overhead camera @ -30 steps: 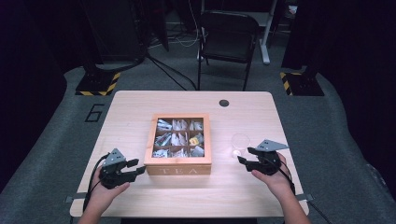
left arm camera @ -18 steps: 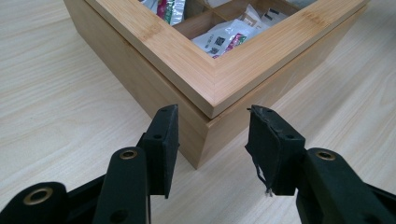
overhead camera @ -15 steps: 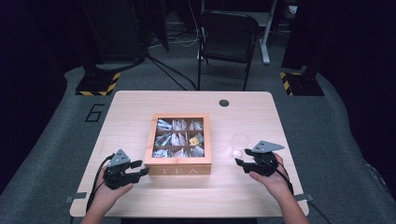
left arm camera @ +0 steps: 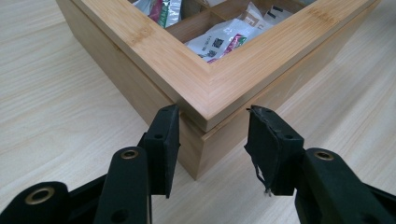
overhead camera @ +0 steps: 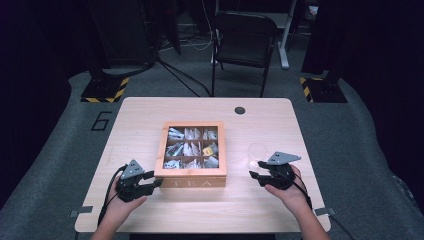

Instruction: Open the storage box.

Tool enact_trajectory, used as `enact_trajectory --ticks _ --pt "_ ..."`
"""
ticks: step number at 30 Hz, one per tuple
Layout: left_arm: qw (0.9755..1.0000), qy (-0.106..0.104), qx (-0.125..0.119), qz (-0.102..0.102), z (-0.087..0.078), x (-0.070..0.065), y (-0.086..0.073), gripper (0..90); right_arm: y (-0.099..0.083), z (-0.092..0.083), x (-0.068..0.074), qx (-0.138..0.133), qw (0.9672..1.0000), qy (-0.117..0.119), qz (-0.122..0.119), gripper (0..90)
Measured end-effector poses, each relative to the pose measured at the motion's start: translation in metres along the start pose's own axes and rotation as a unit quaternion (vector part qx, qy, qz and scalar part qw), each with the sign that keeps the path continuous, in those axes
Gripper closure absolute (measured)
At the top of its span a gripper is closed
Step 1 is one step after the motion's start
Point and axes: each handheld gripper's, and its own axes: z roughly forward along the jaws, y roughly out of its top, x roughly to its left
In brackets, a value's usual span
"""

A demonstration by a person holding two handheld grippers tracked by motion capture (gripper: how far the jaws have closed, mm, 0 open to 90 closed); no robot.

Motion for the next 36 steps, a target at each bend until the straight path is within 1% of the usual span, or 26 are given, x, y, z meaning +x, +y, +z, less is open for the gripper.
enact_trajectory --ticks 1,4,5,6,7,9,10,13,14,16,17,18,19,20,22,23,24,26,27,29,30,32,33,34,36 --pt "1.0 0.0 0.002 0.003 0.0 0.0 0.001 53.7 0.0 0.0 0.0 0.0 1.0 0.0 0.0 46.6" --pt "1.0 0.005 0.002 0.001 0.002 0.0 0.001 53.4 0.0 0.002 0.002 0.002 1.0 0.002 -0.001 46.5" --pt "1.0 0.005 0.0 0.001 0.002 0.0 0.001 53.4 0.0 0.002 0.002 0.002 1.0 0.002 -0.001 46.5" --pt "1.0 -0.001 0.003 -0.003 0.002 0.001 0.002 53.4 0.0 0.003 0.003 0.003 1.0 0.005 -0.003 46.5" --pt "1.0 0.001 0.003 0.0 0.002 0.001 0.002 53.4 0.0 0.003 0.003 0.004 0.9999 0.007 -0.006 46.5" --pt "1.0 0.005 0.004 0.001 0.003 0.0 0.002 53.4 0.0 0.004 0.004 0.003 1.0 0.008 -0.004 46.6" --pt "0.9999 0.01 -0.001 0.001 0.004 -0.001 0.002 53.4 0.0 0.005 0.005 0.006 0.9999 0.015 -0.006 47.7" --pt "1.0 0.007 0.004 0.002 0.003 -0.001 0.003 53.3 0.001 0.006 0.007 0.002 0.9998 0.019 -0.009 48.4" --pt "0.9999 0.011 -0.001 0.0 0.003 -0.001 0.003 53.3 0.002 0.006 0.008 0.0 0.9997 0.025 -0.004 48.7" --pt "0.9999 0.01 -0.002 -0.001 0.003 -0.001 0.003 53.3 0.003 0.006 0.008 -0.001 0.9996 0.029 -0.001 48.9" --pt "0.9999 0.012 -0.003 0.002 0.002 -0.001 0.004 53.2 0.003 0.007 0.01 -0.003 0.9994 0.035 0.004 48.9" --pt "0.9999 0.011 -0.003 0.002 0.001 0.0 0.004 53.0 0.003 0.008 0.011 0.001 0.9992 0.041 0.005 48.9" --pt "0.9999 0.011 -0.004 0.003 0.001 0.0 0.005 52.9 0.003 0.009 0.012 0.002 0.999 0.045 0.003 48.9" --pt "1.0 0.008 -0.005 0.0 0.0 0.0 0.006 52.8 0.004 0.01 0.013 0.005 0.9988 0.049 -0.001 48.9" --pt "0.9999 0.011 -0.009 -0.002 0.0 0.0 0.006 52.2 0.004 0.012 0.015 0.006 0.9987 0.051 0.003 48.9" --pt "0.9999 0.013 -0.011 0.0 -0.001 0.0 0.006 52.2 0.005 0.013 0.016 0.005 0.9985 0.054 -0.002 48.9" --pt "0.9998 0.015 -0.011 0.001 -0.002 0.0 0.008 51.3 0.006 0.015 0.019 0.006 0.998 0.062 -0.002 48.8" --pt "0.9998 0.014 -0.012 0.004 -0.004 0.0 0.009 50.6 0.007 0.016 0.022 0.007 0.9978 0.066 0.002 48.6" --pt "0.9997 0.016 -0.014 0.007 -0.006 0.0 0.012 50.2 0.008 0.017 0.023 0.007 0.9976 0.07 0.0 48.3" --pt "0.9997 0.016 -0.017 0.007 -0.006 -0.001 0.013 49.8 0.009 0.018 0.024 0.005 0.9975 0.07 -0.004 48.0" --pt "0.9996 0.02 -0.018 0.013 -0.007 -0.001 0.015 49.8 0.012 0.019 0.027 0.002 0.9973 0.074 -0.001 47.4" --pt "0.9995 0.021 -0.019 0.012 -0.008 -0.001 0.016 49.8 0.013 0.02 0.028 0.0 0.9972 0.074 0.0 47.3" --pt "0.9993 0.025 -0.02 0.017 -0.008 -0.001 0.017 49.8 0.014 0.02 0.029 -0.001 0.9971 0.077 0.004 47.2" --pt "0.9995 0.021 -0.02 0.015 -0.009 -0.001 0.018 49.7 0.017 0.021 0.032 -0.002 0.9966 0.082 -0.004 47.0" --pt "0.9995 0.019 -0.021 0.016 -0.01 0.0 0.019 49.6 0.02 0.022 0.034 -0.003 0.9965 0.083 -0.002 46.6"
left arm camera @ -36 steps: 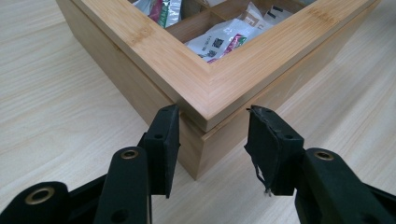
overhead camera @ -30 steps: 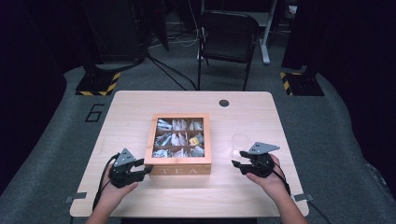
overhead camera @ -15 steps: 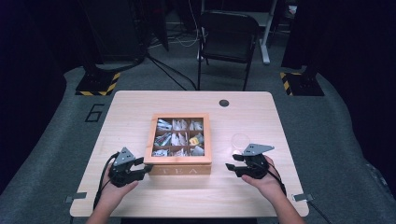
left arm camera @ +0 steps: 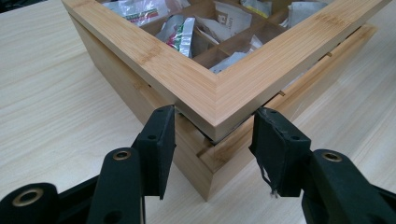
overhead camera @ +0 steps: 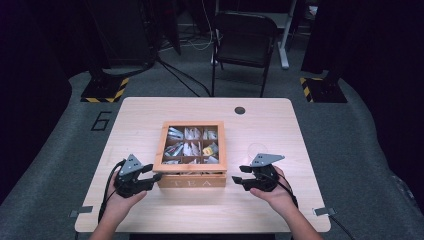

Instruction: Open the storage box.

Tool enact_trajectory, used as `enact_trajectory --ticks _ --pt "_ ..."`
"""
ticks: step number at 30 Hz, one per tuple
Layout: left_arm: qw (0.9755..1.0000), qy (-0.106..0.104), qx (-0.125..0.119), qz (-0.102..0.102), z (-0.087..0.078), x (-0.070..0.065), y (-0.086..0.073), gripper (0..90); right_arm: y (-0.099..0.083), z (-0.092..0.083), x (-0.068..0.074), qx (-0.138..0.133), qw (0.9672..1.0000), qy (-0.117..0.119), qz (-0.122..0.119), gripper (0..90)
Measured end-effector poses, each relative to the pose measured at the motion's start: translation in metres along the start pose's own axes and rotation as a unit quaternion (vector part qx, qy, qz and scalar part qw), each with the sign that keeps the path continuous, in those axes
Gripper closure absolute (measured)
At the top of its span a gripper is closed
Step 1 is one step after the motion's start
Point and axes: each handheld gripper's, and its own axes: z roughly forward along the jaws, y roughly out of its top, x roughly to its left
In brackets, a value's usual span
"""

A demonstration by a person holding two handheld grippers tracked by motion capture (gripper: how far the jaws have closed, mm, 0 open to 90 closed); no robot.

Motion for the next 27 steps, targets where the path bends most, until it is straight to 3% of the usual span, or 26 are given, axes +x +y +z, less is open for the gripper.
enact_trajectory --ticks 7,14,27 --pt "1.0 -0.007 -0.005 -0.003 -0.003 0.003 0.006 49.5 0.009 0.007 0.005 -0.006 1.0 0.006 -0.003 46.9" --pt "0.9999 -0.012 0.0 0.003 -0.004 0.005 0.008 49.1 0.019 0.011 0.008 -0.01 0.9998 -0.006 -0.013 42.7" --pt "0.9999 -0.012 -0.004 0.003 -0.006 0.006 0.012 48.8 0.032 0.024 0.011 -0.009 0.9996 -0.005 -0.025 42.4"
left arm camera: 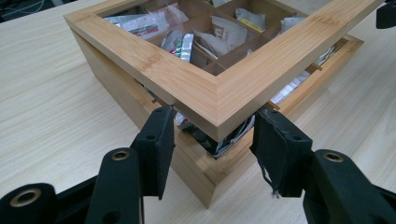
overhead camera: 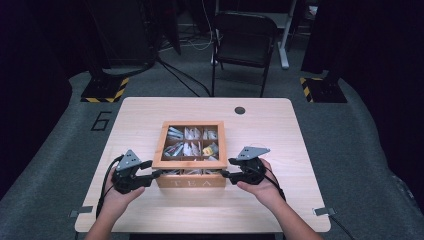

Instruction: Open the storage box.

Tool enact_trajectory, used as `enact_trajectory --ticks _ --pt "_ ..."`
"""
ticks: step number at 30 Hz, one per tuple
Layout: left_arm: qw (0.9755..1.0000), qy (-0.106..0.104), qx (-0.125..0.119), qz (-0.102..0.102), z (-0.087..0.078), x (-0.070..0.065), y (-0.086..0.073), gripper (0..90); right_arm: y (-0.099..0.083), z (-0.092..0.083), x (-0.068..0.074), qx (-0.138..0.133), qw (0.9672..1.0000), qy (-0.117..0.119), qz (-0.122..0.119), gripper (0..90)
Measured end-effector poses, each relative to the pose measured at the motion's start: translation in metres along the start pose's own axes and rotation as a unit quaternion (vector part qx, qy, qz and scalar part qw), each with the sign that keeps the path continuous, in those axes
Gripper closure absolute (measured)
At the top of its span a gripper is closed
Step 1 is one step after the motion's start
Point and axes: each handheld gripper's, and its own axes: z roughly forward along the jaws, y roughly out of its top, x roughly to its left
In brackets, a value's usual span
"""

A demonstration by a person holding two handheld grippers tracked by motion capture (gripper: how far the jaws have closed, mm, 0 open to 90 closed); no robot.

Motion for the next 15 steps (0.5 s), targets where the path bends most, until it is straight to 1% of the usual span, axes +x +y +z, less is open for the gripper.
enact_trajectory --ticks 1,3,6,7,8,9,12,15 --pt "1.0 0.0 0.0 0.001 0.0 0.0 0.0 48.8 0.001 0.0 0.001 0.001 1.0 -0.002 0.003 42.4" --pt "1.0 -0.002 0.003 0.002 0.0 0.0 0.001 48.6 0.005 0.001 0.0 0.0 1.0 -0.006 -0.001 42.4" --pt "1.0 -0.001 0.001 0.002 0.0 0.001 0.001 48.5 0.007 0.002 0.0 0.003 1.0 -0.005 -0.002 42.0" --pt "1.0 -0.002 0.003 0.005 0.0 0.001 0.001 48.5 0.007 0.002 0.0 0.003 1.0 -0.005 -0.002 42.0" --pt "0.9999 -0.008 0.008 0.005 -0.001 0.002 0.002 48.4 0.007 0.002 0.001 0.005 1.0 -0.006 -0.004 41.9" --pt "1.0 -0.004 0.001 0.002 0.0 0.001 0.001 48.4 0.008 0.003 0.001 0.004 0.9999 -0.009 -0.008 41.6" --pt "1.0 -0.008 0.0 0.001 -0.002 0.003 0.004 48.2 0.011 0.002 0.002 0.002 0.9998 -0.013 -0.013 41.1" --pt "1.0 -0.008 0.0 0.002 -0.003 0.003 0.006 47.9 0.013 0.001 0.002 0.001 0.9998 -0.016 -0.012 40.8"
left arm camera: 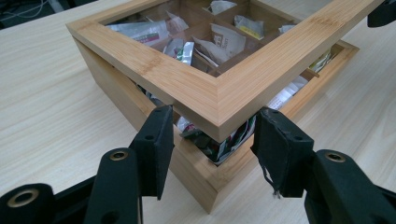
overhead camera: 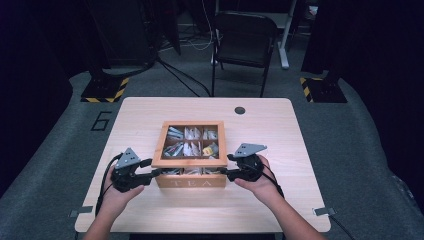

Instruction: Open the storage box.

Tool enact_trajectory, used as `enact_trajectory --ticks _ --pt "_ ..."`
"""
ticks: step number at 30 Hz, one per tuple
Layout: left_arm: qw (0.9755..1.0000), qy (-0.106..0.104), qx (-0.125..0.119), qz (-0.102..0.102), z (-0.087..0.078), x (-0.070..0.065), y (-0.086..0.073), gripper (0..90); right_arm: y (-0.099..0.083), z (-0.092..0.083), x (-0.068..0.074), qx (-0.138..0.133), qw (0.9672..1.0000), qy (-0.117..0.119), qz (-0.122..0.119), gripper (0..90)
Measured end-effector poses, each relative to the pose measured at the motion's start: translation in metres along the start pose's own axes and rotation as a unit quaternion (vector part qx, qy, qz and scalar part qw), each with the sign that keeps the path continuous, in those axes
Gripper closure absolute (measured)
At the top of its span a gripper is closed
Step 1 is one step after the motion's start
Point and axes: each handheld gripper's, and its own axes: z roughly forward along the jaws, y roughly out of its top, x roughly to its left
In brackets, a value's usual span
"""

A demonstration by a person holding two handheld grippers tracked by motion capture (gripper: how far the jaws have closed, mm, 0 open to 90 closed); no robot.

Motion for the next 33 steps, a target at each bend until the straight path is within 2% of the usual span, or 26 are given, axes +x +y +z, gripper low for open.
enact_trajectory --ticks 1,8,15,16,25,33 --pt "0.9999 0.008 -0.006 0.005 -0.001 -0.001 0.002 47.9 0.002 -0.001 0.0 -0.001 1.0 0.0 -0.003 40.4" --pt "0.9998 0.008 -0.007 0.017 -0.005 0.001 0.011 47.5 0.01 -0.005 -0.003 -0.007 1.0 -0.003 0.002 37.6" --pt "0.9998 0.005 -0.012 0.018 -0.007 0.003 0.016 47.5 0.016 -0.007 -0.005 -0.012 0.9999 -0.007 -0.008 37.6" --pt "0.9997 0.005 -0.013 0.018 -0.007 0.004 0.017 47.5 0.016 -0.008 -0.004 -0.012 0.9999 -0.007 -0.003 37.7" --pt "0.9994 0.01 -0.022 0.024 -0.009 0.006 0.026 46.9 0.029 -0.013 -0.004 -0.018 0.9994 -0.013 -0.025 38.8" --pt "0.9991 0.007 -0.03 0.029 -0.012 0.011 0.038 47.2 0.043 -0.018 -0.01 -0.022 0.9993 -0.007 -0.029 39.8"
